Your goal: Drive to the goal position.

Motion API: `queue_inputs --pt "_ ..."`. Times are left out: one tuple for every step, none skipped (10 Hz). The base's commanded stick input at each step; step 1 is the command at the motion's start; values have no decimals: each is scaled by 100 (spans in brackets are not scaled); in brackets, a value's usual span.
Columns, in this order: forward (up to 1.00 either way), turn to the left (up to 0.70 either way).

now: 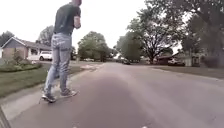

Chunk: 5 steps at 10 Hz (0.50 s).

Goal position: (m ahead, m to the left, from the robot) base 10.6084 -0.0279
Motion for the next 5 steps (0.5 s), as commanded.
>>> queue_inputs --pt "0 0" --pt "0 0" --pt "0 0" --pt "0 0" --pt "14 0"
